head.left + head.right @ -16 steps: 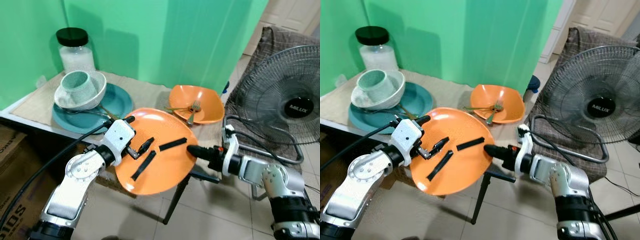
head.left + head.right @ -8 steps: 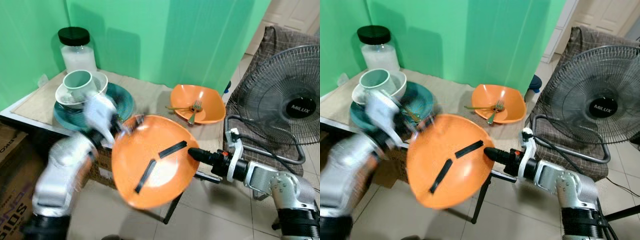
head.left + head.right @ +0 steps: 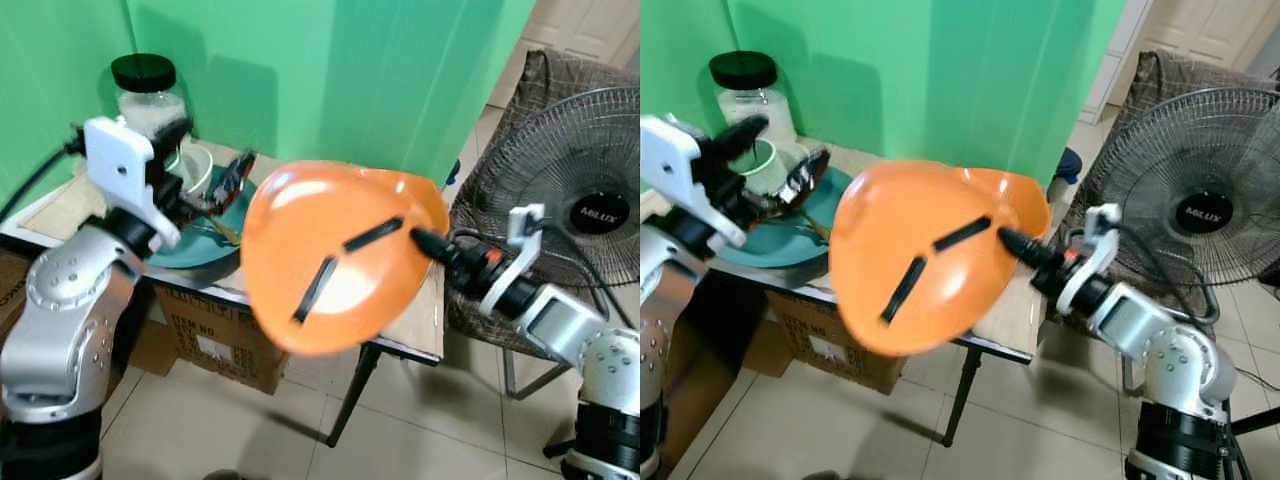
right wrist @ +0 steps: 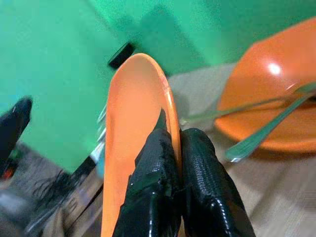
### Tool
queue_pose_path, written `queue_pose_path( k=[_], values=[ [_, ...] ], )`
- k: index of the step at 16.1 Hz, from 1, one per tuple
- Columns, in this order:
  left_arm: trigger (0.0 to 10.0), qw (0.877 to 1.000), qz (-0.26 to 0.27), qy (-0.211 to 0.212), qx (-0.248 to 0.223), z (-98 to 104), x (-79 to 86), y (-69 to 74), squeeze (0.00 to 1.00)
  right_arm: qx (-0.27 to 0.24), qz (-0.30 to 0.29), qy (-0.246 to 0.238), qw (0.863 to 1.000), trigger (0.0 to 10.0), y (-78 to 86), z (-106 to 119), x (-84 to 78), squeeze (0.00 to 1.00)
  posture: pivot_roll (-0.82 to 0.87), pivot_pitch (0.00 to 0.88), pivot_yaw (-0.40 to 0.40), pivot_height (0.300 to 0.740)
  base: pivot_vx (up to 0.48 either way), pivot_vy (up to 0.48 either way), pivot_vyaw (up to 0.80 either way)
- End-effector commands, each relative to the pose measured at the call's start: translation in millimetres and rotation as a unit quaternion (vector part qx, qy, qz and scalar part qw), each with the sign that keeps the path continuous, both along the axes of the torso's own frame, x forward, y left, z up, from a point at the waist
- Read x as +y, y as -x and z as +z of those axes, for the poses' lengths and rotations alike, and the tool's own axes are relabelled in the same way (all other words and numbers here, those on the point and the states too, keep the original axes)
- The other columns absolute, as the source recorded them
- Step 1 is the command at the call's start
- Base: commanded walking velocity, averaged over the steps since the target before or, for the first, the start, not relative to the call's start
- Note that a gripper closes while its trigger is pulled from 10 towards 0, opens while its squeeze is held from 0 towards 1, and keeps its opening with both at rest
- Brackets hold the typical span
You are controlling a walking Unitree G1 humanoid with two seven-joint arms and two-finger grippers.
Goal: Setting the table
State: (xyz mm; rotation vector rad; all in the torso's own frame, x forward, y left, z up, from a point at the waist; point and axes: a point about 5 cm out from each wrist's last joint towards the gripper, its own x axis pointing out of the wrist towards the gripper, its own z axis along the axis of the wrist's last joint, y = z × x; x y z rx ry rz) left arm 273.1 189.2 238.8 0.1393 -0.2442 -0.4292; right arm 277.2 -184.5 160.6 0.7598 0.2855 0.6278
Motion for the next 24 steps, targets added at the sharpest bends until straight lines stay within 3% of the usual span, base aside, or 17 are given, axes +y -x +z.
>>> queue_pose_path(
  k=[1, 4, 5, 6, 7, 8, 9, 14, 18, 24],
  values=[
    [10.0, 1.000, 0.000, -0.004, 0.016, -4, -3.1, 0.8, 0.00, -0.048, -0.044, -0.009, 0.998, 0.0, -3.3, 19, -10.1, 0.00, 0.05, 0.000, -0.097, 0.740, 0.000, 0.000, 0.00],
    [10.0, 0.999, 0.018, -0.011, 0.031, -14, -5.3, 3.6, 0.00, -0.112, -0.129, -0.029, 0.985, 0.0, 1.9, 43, -24.9, 0.00, 0.05, 0.000, -0.090, 0.740, 0.000, 0.000, 0.00],
    [10.0, 0.999, 0.024, -0.012, 0.029, -15, -5.7, 3.7, 0.00, -0.124, -0.139, -0.035, 0.982, 1.4, 4.7, 49, -26.3, 0.00, 0.05, 0.000, -0.088, 0.740, 0.000, 0.000, 0.00],
    [10.0, 0.999, 0.037, -0.013, 0.025, -17, -5.7, 3.3, 0.00, -0.144, -0.149, -0.038, 0.977, 4.6, 10.9, 57, -26.9, 0.00, 0.05, 0.000, -0.079, 0.740, 0.000, 0.000, 0.00],
    [10.0, 0.998, 0.054, -0.018, 0.024, -19, -5.1, 1.3, 0.00, -0.158, -0.158, -0.035, 0.974, 6.0, 15.9, 61, -25.6, 0.00, 0.05, 0.000, -0.073, 0.740, 0.000, 0.000, 0.00],
    [10.0, 0.998, 0.058, -0.022, 0.022, -20, -5.7, 0.3, 0.00, -0.161, -0.160, -0.034, 0.973, 9.6, 18.0, 62, -24.1, 0.00, 0.05, 0.000, -0.072, 0.740, 0.000, 0.000, 0.00],
    [10.0, 0.998, 0.065, -0.015, 0.019, -19, -8.4, -1.9, 0.00, -0.168, -0.166, -0.029, 0.971, 10.0, 21.6, 63, -19.7, 0.00, 0.05, 0.000, -0.063, 0.740, 0.000, 0.000, 0.00],
    [10.0, 0.996, 0.052, 0.060, 0.043, -29, -21.4, -1.4, 0.00, -0.151, -0.164, -0.035, 0.974, 10.0, 26.5, 56, -4.2, 0.00, 0.05, 0.000, -0.064, 0.740, 0.000, 0.000, -0.16],
    [10.0, 0.999, 0.036, 0.025, 0.028, -28, -28.2, 0.6, 0.00, -0.152, -0.172, -0.056, 0.972, 10.0, 31.6, 58, 1.9, 0.00, 0.05, 0.000, -0.060, 0.740, 0.000, 0.000, -0.80],
    [10.0, 0.999, 0.031, 0.036, 0.021, -24, -32.0, -0.1, 0.00, -0.165, -0.193, -0.085, 0.963, 10.0, 27.8, 71, -4.5, 0.00, 0.05, 0.000, -0.060, 0.740, 0.000, 0.000, -0.80]
  ],
)
